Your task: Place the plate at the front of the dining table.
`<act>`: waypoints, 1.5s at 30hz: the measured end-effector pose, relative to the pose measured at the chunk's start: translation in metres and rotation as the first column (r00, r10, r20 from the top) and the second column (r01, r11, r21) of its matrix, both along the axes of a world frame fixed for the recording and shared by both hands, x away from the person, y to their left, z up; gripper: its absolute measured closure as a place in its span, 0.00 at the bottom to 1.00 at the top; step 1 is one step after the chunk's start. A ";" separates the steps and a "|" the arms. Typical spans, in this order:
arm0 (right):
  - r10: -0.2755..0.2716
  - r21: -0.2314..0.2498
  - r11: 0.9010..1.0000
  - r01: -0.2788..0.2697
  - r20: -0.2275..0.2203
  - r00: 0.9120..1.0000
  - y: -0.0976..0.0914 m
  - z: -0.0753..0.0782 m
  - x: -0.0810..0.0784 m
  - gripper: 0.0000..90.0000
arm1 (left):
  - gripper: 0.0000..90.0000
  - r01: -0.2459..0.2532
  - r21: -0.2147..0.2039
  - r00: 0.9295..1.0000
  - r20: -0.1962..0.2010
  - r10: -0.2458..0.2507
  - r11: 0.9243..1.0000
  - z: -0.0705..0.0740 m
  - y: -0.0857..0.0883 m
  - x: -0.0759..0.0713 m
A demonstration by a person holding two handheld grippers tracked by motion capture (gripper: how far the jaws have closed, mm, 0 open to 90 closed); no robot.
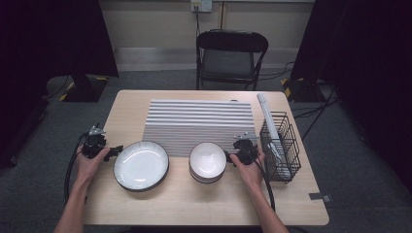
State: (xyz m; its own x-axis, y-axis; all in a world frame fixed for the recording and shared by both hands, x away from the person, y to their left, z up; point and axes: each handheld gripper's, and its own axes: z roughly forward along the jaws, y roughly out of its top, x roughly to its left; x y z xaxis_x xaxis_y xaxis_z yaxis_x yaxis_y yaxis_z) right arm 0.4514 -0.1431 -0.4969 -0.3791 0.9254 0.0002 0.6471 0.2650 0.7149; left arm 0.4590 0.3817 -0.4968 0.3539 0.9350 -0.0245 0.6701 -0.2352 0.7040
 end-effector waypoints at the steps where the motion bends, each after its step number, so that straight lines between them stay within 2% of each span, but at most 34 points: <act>1: -0.002 -0.008 1.000 0.002 -0.002 1.000 0.000 0.001 0.000 0.20 | 0.20 -0.001 0.004 1.000 -0.001 0.001 1.000 0.000 0.000 0.000; 2: 0.002 -0.005 1.000 -0.002 -0.001 1.000 0.000 0.001 -0.001 0.22 | 0.22 -0.021 -0.006 1.000 0.001 0.021 1.000 0.000 0.000 0.000; 4: 0.005 0.007 1.000 -0.005 0.003 1.000 0.000 0.002 -0.001 0.22 | 0.23 -0.017 -0.015 1.000 0.004 0.017 1.000 0.001 0.002 0.000; 5: 0.003 0.006 1.000 -0.004 0.024 1.000 0.001 0.005 -0.001 0.23 | 0.23 -0.007 -0.041 1.000 0.005 0.008 0.999 0.002 0.003 -0.001; 8: 0.010 0.004 1.000 -0.010 0.046 0.999 0.003 0.009 -0.002 0.24 | 0.24 -0.013 -0.026 1.000 0.015 0.013 1.000 0.004 0.001 -0.002; 11: 0.020 0.016 1.000 -0.021 0.032 0.999 0.004 0.014 0.000 0.24 | 0.25 0.002 -0.055 0.999 0.045 0.001 0.999 0.013 0.000 -0.005; 15: 0.018 0.028 0.999 -0.020 0.051 0.999 0.006 0.021 0.001 0.26 | 0.25 0.022 -0.060 0.998 0.061 -0.018 0.998 0.020 -0.002 -0.008; 17: 0.025 0.035 0.999 -0.027 0.076 0.997 0.007 0.026 0.000 0.29 | 0.25 0.039 -0.063 0.997 0.073 -0.034 0.997 0.026 -0.004 -0.009; 19: 0.028 0.042 0.999 -0.031 0.066 0.997 0.007 0.029 0.000 0.30 | 0.29 0.052 -0.070 0.996 0.076 -0.046 0.996 0.030 -0.007 -0.010; 21: 0.029 0.048 0.998 -0.032 0.062 0.998 0.008 0.030 0.001 0.30 | 0.29 0.060 -0.070 0.995 0.078 -0.055 0.996 0.031 -0.008 -0.010; 22: 0.034 0.053 0.998 -0.037 0.072 0.997 0.009 0.035 0.001 0.31 | 0.28 0.057 -0.061 0.995 0.086 -0.052 0.997 0.034 -0.010 -0.012; 24: 0.033 0.055 0.998 -0.037 0.078 0.996 0.009 0.037 0.002 0.31 | 0.28 0.069 -0.074 0.994 0.088 -0.062 0.995 0.034 -0.010 -0.012; 25: 0.033 0.063 0.997 -0.039 0.096 0.995 0.010 0.043 0.003 0.33 | 0.28 0.076 -0.077 0.994 0.088 -0.069 0.994 0.036 -0.010 -0.013; 27: 0.042 0.060 0.997 -0.048 0.092 0.995 0.012 0.047 0.005 0.33 | 0.29 0.077 -0.093 0.993 0.094 -0.068 0.993 0.038 -0.009 -0.015; 28: 0.048 0.066 0.996 -0.054 0.095 0.994 0.013 0.049 0.005 0.33 | 0.30 0.090 -0.132 0.993 0.092 -0.078 0.987 0.039 -0.008 -0.015; 29: 0.048 0.065 0.996 -0.055 0.102 0.994 0.013 0.050 0.006 0.33 | 0.30 0.098 -0.144 0.993 0.084 -0.086 0.985 0.040 -0.007 -0.016; 32: 0.043 0.086 0.995 -0.054 0.120 0.992 0.014 0.056 0.007 0.34 | 0.29 0.114 -0.120 0.992 0.069 -0.107 0.986 0.042 -0.010 -0.018; 33: 0.047 0.088 0.995 -0.057 0.115 0.992 0.015 0.058 0.008 0.34 | 0.29 0.132 -0.121 0.990 0.064 -0.125 0.984 0.042 -0.011 -0.019; 36: 0.054 0.102 0.992 -0.067 0.121 0.991 0.017 0.063 0.009 0.34 | 0.28 0.139 -0.102 0.990 0.052 -0.134 0.985 0.045 -0.014 -0.021; 37: 0.059 0.110 0.991 -0.074 0.138 0.989 0.020 0.069 0.010 0.35 | 0.28 0.149 -0.126 0.988 0.068 -0.142 0.981 0.048 -0.017 -0.023; 38: 0.060 0.108 0.991 -0.075 0.144 0.988 0.021 0.071 0.010 0.35 | 0.28 0.159 -0.130 0.986 0.072 -0.151 0.979 0.050 -0.019 -0.024; 41: 0.075 0.123 0.988 -0.094 0.154 0.985 0.025 0.079 0.011 0.35 | 0.29 0.158 -0.100 0.984 0.096 -0.149 0.982 0.058 -0.027 -0.028; 42: 0.075 0.123 0.988 -0.094 0.154 0.985 0.025 0.079 0.011 0.35 | 0.29 0.158 -0.100 0.984 0.096 -0.149 0.982 0.058 -0.027 -0.028; 44: 0.083 0.137 0.985 -0.108 0.176 0.981 0.029 0.086 0.012 0.35 | 0.30 0.164 -0.124 0.981 0.121 -0.150 0.979 0.064 -0.032 -0.030; 45: 0.095 0.151 0.981 -0.122 0.177 0.980 0.034 0.091 0.012 0.35 | 0.31 0.175 -0.126 0.978 0.137 -0.158 0.976 0.067 -0.036 -0.032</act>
State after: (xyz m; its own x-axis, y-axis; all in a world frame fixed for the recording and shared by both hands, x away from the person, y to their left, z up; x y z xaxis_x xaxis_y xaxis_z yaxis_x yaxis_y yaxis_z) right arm 0.4638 -0.1095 -0.4056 -0.4845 0.8717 0.0729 0.4878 0.2000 0.8498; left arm 0.4270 0.3454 -0.4297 0.5127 0.8535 -0.0930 0.5339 -0.2321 0.8130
